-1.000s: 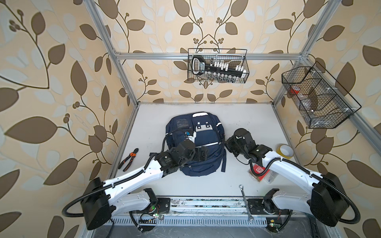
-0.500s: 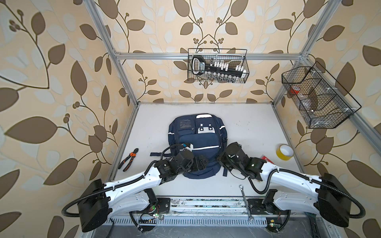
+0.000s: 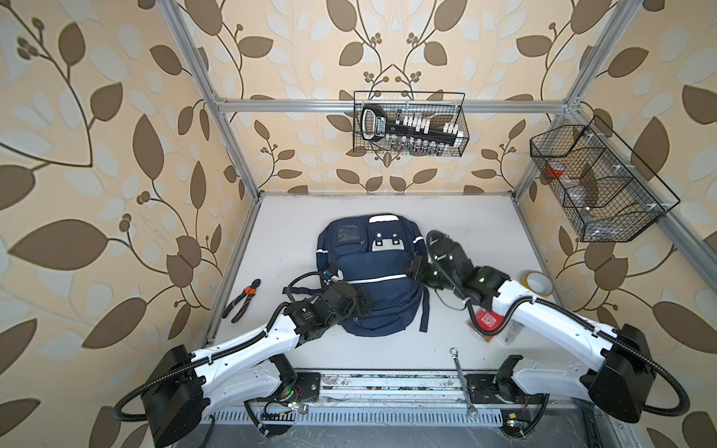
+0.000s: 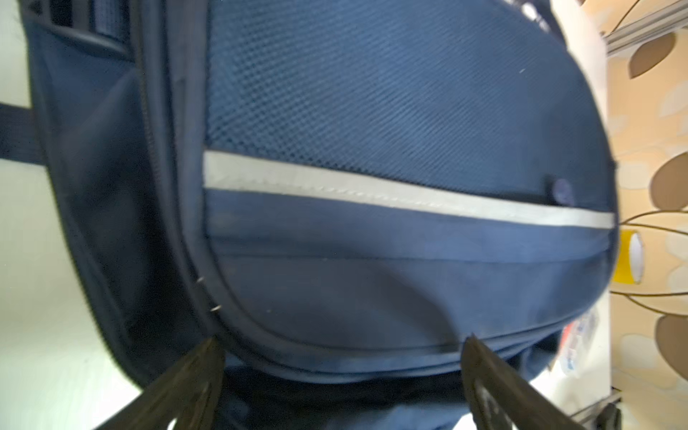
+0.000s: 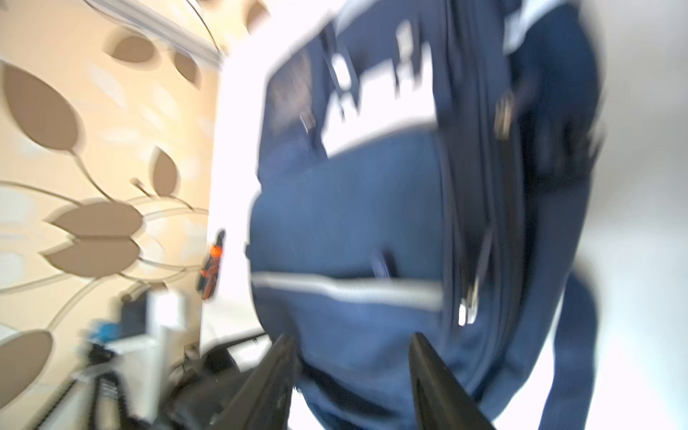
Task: Pack books, pencil case, and school supplies into a backpack
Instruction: Rotate the student bag at the center of the table.
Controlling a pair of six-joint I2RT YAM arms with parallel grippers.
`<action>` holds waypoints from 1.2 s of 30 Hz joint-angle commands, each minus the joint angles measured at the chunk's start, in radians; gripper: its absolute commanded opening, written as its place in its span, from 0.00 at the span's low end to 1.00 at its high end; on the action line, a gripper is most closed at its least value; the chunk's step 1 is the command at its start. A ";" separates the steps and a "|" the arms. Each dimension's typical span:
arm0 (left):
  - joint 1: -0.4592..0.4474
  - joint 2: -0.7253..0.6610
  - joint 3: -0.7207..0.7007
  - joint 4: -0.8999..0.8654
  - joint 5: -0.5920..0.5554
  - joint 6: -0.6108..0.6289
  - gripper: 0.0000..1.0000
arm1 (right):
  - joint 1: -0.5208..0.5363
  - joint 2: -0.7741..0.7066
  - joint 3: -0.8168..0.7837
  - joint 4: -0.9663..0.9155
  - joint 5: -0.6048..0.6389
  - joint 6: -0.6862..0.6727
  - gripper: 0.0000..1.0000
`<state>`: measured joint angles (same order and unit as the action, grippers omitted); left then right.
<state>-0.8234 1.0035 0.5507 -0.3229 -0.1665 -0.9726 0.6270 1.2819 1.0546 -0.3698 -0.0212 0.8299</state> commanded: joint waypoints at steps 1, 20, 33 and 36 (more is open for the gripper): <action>0.003 -0.007 0.028 -0.116 -0.027 0.013 0.99 | -0.104 0.167 0.135 -0.163 -0.158 -0.365 0.73; 0.399 0.409 0.204 0.260 0.171 0.260 0.96 | -0.112 0.523 0.310 -0.196 -0.399 -0.479 0.37; 0.538 0.768 0.701 0.171 0.267 0.433 0.79 | -0.020 0.347 0.046 -0.002 -0.567 -0.292 0.65; 0.537 0.653 0.640 0.166 0.256 0.421 0.79 | 0.002 0.377 0.060 0.038 -0.567 -0.237 0.53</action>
<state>-0.2798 1.7657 1.1976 -0.1200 0.0502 -0.5777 0.5999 1.6440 1.1141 -0.4290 -0.4877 0.5224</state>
